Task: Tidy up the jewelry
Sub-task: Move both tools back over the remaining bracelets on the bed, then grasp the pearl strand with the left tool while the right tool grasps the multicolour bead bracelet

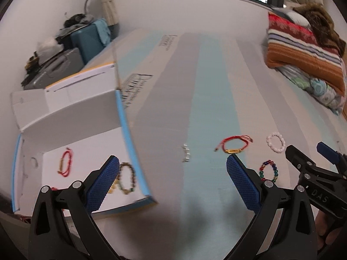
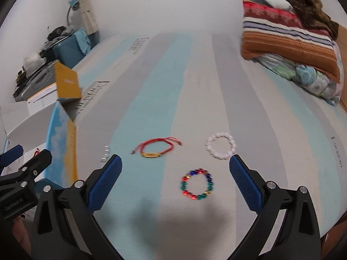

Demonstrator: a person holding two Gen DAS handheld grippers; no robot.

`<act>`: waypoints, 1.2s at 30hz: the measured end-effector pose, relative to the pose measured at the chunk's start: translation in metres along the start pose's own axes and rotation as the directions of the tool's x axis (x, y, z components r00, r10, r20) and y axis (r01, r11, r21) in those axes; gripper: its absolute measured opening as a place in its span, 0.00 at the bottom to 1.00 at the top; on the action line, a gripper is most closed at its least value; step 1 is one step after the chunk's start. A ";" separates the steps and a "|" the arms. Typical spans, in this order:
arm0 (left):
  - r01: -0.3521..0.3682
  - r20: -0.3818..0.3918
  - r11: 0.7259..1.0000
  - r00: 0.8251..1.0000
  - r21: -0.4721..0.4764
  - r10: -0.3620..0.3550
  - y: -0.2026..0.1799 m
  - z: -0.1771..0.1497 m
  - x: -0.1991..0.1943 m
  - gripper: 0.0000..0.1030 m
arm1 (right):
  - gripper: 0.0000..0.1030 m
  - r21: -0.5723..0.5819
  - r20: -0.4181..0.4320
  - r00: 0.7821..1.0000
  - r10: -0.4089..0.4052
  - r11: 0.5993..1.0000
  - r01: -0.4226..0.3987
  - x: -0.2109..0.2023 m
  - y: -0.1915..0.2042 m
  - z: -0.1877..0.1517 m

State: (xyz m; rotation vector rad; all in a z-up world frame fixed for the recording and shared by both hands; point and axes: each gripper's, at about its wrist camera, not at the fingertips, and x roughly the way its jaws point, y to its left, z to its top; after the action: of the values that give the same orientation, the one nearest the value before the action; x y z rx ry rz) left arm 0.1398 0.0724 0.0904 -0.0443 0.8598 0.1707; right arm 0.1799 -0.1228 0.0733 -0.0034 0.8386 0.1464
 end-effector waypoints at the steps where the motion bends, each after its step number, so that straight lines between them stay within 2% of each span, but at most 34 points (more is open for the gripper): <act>1: 0.005 -0.005 1.000 1.000 0.006 -0.005 -0.006 0.000 0.005 0.94 | 0.93 0.006 -0.004 1.000 -0.006 1.000 0.006 0.002 -0.005 -0.001; 14: 0.064 -0.077 0.998 0.995 0.023 -0.062 -0.053 -0.003 0.069 0.94 | 0.93 0.034 -0.065 0.996 -0.060 0.997 0.062 0.034 -0.048 -0.013; 29: 0.067 -0.177 0.998 0.982 0.002 -0.065 -0.045 -0.011 0.148 0.94 | 0.92 0.044 -0.212 0.977 -0.018 0.999 0.028 0.099 -0.058 -0.030; 34: 0.020 -0.162 0.999 0.987 0.030 -0.014 -0.043 -0.011 0.162 0.94 | 0.92 0.043 -0.244 0.970 -0.006 0.999 0.017 0.114 -0.058 -0.034; 36: 0.024 -0.161 0.999 0.987 0.036 -0.018 -0.042 -0.011 0.167 0.94 | 0.92 0.041 -0.252 0.968 0.001 0.999 0.009 0.118 -0.058 -0.036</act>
State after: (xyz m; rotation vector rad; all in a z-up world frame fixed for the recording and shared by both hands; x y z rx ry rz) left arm 0.2448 0.0521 -0.0444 -0.0322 1.0228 0.1321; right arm 0.2382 -0.1670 -0.0413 0.0157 1.0957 0.1261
